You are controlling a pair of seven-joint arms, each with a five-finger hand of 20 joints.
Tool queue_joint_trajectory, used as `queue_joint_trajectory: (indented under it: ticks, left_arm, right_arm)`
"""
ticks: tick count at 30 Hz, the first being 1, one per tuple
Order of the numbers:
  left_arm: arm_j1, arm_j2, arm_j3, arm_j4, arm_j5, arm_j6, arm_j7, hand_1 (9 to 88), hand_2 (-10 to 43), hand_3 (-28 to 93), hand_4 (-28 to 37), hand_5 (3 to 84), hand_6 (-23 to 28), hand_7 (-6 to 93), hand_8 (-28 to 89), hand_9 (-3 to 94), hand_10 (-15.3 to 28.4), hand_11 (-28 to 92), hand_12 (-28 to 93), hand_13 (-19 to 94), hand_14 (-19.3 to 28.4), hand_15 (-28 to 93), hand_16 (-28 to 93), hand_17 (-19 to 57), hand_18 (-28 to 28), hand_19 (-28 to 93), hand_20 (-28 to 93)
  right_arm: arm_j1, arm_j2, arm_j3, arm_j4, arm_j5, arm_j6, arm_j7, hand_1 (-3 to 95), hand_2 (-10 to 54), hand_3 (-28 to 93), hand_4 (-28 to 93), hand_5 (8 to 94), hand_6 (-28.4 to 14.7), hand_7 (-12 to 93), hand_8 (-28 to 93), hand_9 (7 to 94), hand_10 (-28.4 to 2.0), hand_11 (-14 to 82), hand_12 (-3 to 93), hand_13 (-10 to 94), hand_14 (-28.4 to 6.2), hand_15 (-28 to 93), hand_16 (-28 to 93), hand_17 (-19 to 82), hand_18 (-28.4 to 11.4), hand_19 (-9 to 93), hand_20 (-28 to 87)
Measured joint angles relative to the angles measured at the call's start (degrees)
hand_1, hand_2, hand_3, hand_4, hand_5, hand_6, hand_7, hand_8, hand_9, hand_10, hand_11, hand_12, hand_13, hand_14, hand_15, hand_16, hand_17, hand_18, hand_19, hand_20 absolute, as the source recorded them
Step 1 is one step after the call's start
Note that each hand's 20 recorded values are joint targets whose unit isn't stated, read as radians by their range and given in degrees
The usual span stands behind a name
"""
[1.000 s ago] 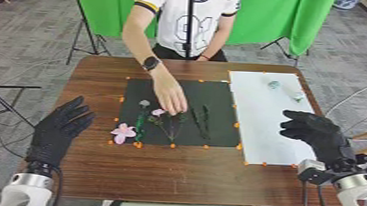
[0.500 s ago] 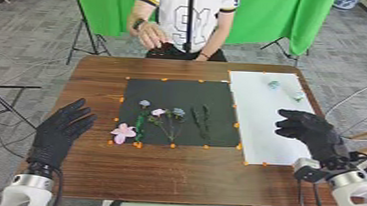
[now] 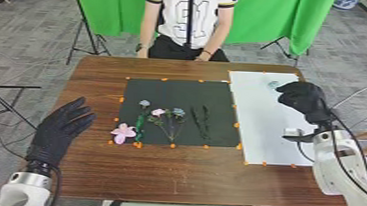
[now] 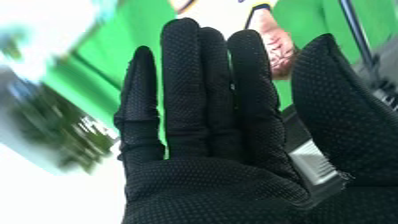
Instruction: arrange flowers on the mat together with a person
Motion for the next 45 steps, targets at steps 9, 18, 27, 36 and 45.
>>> queue_joint_trajectory:
  ticks: [9, 18, 27, 36, 45]
  left_arm:
    - [1.5, 0.75, -0.99, -0.18, -0.37, 0.99, 1.1, 24.0, -0.4, 72, -22.3, 38.4, 3.6, 19.2, -9, 34.5, 13.5, 24, 17, 31, 15.9, 29, 2, -3.9, 24.1, 47, 6]
    - [1.7, 1.0, -0.86, -0.16, -0.48, 1.03, 1.02, 23.8, -0.4, 73, -22.4, 38.3, 3.5, 19.1, -9, 34.5, 13.4, 24, 17, 31, 16.0, 29, 2, -3.9, 24.2, 47, 6]
    - [1.7, 1.15, -0.81, -0.16, -0.48, 1.03, 1.01, 23.8, -0.3, 73, -22.4, 38.3, 3.6, 19.1, -9, 34.5, 13.4, 24, 17, 31, 15.9, 29, 2, -3.9, 24.1, 47, 6]
    - [1.7, 1.18, -0.81, -0.15, -0.48, 1.03, 1.05, 23.7, -0.2, 73, -22.5, 38.2, 3.5, 19.2, -9, 34.5, 13.4, 24, 17, 31, 16.0, 29, 2, -4.0, 24.1, 47, 6]
    - [1.7, 1.16, -0.81, -0.13, -0.48, 1.04, 0.99, 23.9, -0.3, 73, -22.3, 38.3, 3.5, 19.2, -9, 34.5, 13.4, 24, 17, 31, 15.9, 29, 2, -3.9, 24.1, 47, 6]
  right_arm:
    - [23.2, 8.5, -23.0, 10.8, -27.0, -6.1, 13.9, 25.9, -7.2, 89, -27, 36.1, -0.7, 31, -15, 35.2, -10.7, 17.0, 25.2, 28, -9.5, 21, 28, 11, -17.7, 49, 27]
    - [42.2, 5.2, -44.7, 24.1, -30.0, -8.6, 18.3, 26.4, -8.0, 90, -27, 34.3, -1.0, 30, -15, 35.6, -10.3, 17.1, 25.5, 33, -8.5, 22, 30, 11, -18.0, 49, 27]
    - [49.1, 2.1, -49.8, 27.4, -28.8, -15.8, 25.1, 27.1, -9.3, 90, -28, 40.9, 0.2, 32, -16, 45.4, -9.6, 22.8, 23.9, 41, -6.9, 33, 26, 12, -18.4, 53, 30]
    - [48.9, 1.2, -46.7, 27.5, -27.4, -22.7, 26.7, 27.6, -9.5, 90, -27, 43.7, 1.0, 33, -17, 49.5, -9.1, 27.2, 24.6, 46, -6.7, 42, 23, 13, -18.5, 55, 33]
    - [47.1, 1.0, -44.7, 28.1, -26.1, -25.9, 26.7, 31.5, -9.5, 90, -28, 49.1, 2.9, 37, -18, 56.0, -8.2, 34.0, 25.7, 52, -5.5, 48, 22, 16, -18.0, 56, 34]
